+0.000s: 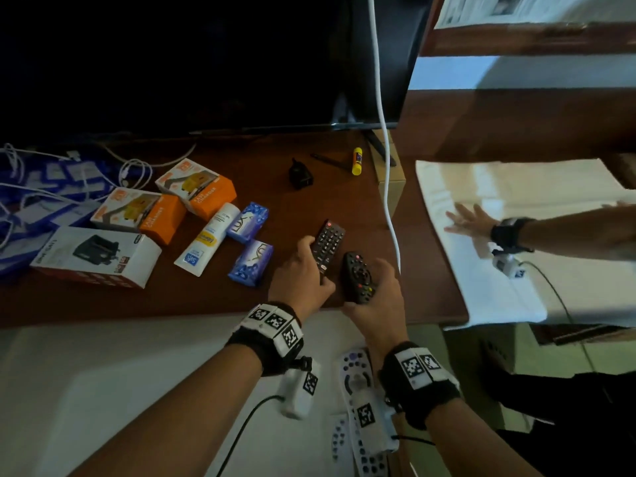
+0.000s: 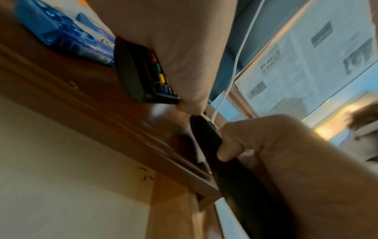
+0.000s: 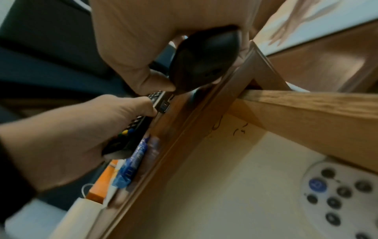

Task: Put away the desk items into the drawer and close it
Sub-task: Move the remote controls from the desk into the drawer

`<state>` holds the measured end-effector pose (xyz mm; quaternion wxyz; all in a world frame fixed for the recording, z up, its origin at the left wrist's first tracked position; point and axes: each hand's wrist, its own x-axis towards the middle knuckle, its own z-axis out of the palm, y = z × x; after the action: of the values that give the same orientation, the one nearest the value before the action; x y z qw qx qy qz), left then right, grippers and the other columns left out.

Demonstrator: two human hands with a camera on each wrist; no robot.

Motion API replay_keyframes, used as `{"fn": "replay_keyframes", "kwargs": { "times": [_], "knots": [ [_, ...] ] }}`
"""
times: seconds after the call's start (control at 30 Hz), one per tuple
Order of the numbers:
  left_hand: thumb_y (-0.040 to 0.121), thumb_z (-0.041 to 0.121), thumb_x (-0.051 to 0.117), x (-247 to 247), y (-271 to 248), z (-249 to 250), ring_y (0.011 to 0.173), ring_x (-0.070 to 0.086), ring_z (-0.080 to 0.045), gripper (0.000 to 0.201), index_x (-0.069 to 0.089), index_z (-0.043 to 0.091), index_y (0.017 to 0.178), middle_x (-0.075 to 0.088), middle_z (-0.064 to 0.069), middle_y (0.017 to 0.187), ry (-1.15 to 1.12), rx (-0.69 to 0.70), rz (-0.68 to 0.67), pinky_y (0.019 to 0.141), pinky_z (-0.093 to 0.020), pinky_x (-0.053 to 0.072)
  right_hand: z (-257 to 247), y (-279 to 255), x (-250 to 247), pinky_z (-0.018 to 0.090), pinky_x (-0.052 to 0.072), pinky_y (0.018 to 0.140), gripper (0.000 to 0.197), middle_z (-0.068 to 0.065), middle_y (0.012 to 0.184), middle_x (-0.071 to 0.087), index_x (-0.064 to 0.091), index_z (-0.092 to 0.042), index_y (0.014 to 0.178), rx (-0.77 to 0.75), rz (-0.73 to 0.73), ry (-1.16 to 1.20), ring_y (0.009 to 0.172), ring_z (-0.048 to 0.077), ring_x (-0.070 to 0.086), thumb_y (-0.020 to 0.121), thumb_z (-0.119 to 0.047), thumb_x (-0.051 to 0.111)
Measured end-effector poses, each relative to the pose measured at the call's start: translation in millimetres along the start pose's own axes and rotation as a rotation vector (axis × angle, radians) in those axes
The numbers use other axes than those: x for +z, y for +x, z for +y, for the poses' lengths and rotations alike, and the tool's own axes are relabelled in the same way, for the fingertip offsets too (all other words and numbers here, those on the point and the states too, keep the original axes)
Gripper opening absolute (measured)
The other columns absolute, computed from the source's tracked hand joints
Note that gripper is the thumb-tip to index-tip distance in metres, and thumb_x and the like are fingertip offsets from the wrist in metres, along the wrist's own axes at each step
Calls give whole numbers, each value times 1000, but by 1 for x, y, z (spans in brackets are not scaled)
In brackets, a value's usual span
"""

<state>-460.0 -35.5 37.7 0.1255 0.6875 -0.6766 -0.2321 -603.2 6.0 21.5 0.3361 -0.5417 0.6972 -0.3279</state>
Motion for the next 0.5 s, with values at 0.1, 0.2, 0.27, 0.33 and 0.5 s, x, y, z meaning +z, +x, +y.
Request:
{"fn": "replay_keyframes", "kwargs": {
  "times": [0.1, 0.2, 0.27, 0.33, 0.5],
  "knots": [
    [78, 29, 67, -2, -29, -1, 98, 63, -25, 82, 16, 29, 143, 59, -5, 120, -240, -52, -89, 81, -37, 53, -1, -16, -7, 3, 40, 60, 79, -4, 104, 58, 39, -22, 132, 58, 5, 224, 86, 8, 57, 59, -18, 69],
    [76, 33, 70, 5, -58, -11, 97, 63, -17, 78, 27, 33, 141, 63, 2, 115, -353, -67, -132, 82, -34, 53, 1, -29, -4, 3, 40, 54, 65, -3, 98, 56, 39, -20, 132, 126, -8, 316, 76, 4, 54, 76, -3, 66],
    [75, 38, 71, 14, -76, -21, 99, 62, -12, 72, 34, 33, 137, 63, 6, 114, -410, -89, -146, 87, -37, 53, 5, -37, 4, 2, 38, 53, 51, -9, 92, 55, 41, -22, 127, 142, -30, 319, 74, 0, 52, 84, -7, 63],
    [74, 42, 72, 20, -91, -33, 98, 62, -10, 68, 38, 34, 133, 63, 7, 113, -430, -123, -150, 87, -38, 53, 8, -46, 16, 6, 40, 55, 40, -11, 88, 55, 43, -27, 122, 153, -61, 304, 74, 3, 54, 88, -18, 62],
    [75, 39, 75, 30, -119, -68, 89, 65, -11, 68, 39, 27, 131, 65, 4, 106, -442, -231, -187, 80, -33, 55, 15, -73, 47, 18, 41, 55, 22, -4, 81, 58, 45, -21, 103, 200, -115, 261, 69, 7, 57, 90, -28, 62]
  ]
}}
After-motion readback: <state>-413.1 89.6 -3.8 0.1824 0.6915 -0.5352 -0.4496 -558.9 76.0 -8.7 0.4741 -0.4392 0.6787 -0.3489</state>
